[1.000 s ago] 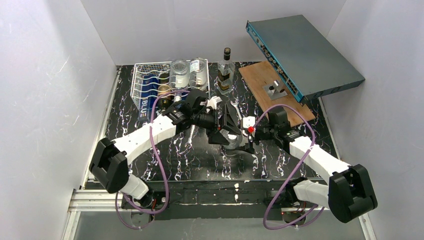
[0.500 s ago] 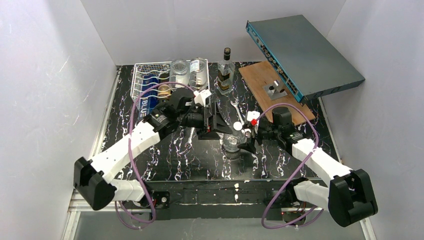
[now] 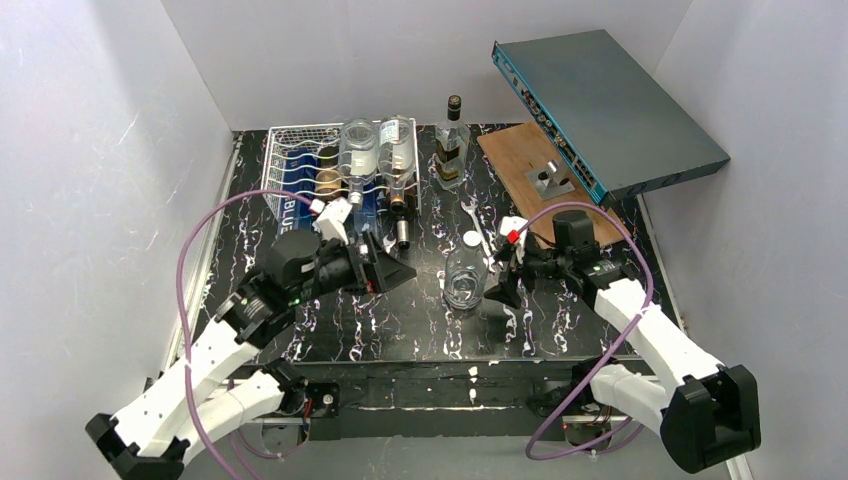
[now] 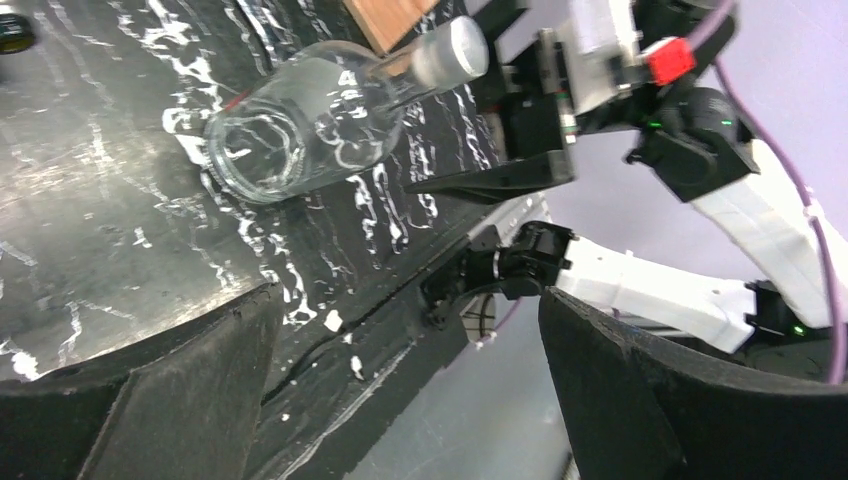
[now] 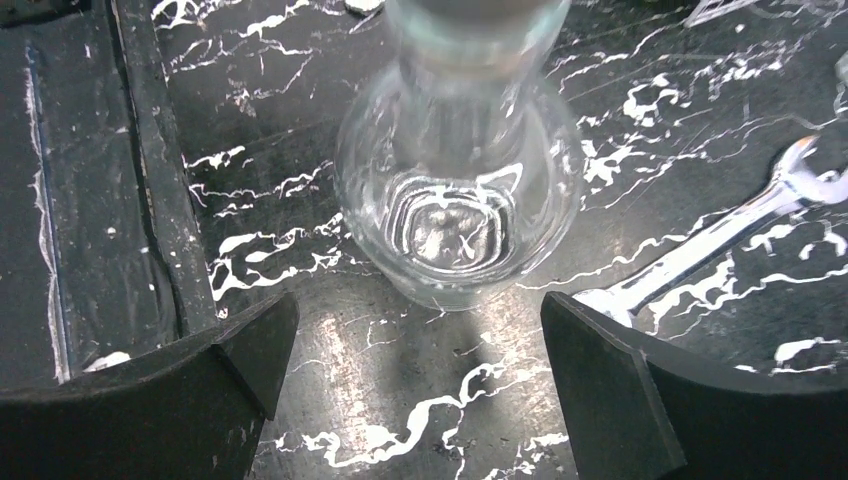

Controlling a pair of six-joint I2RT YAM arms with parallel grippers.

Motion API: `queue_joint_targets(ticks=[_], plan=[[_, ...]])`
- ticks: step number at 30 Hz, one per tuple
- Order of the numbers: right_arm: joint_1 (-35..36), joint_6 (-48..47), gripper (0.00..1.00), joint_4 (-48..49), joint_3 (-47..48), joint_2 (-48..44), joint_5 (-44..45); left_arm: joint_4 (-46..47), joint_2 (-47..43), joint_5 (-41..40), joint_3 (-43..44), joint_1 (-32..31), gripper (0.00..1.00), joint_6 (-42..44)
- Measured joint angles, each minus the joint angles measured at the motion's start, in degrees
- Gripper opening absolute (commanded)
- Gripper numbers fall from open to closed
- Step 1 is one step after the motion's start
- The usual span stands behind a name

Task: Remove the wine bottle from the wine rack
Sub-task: Place the wine bottle at the center of the board, then move the wine bottle to the center of the board.

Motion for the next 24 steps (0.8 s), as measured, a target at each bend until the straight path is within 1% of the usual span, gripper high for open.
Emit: queue_joint_targets(ticks=[5, 11, 17, 24], plan=[[-0.39, -1.99, 1.0, -8.11, 6.64, -1.33, 0.5, -2.36, -9.64, -6.45, -5.33, 0.31, 0.98, 0.09], [-0.39, -7.37, 1.0, -18.14, 17.09, -0.92, 1.62, -6.73, -18.4, -11.32, -6.8, 0.35, 0.98, 0.98], [-0.35, -12.22, 1.0, -25.79, 27.23, 4.57, 3.72, -13.79, -18.88, -14.62, -5.09, 0.37, 0.98, 2.89], [2.51, -16.2, 1.0, -30.36, 32.52, 10.6, 6.05, -18.05, -20.06, -16.46, -4.92, 0.37, 0.98, 3.48]])
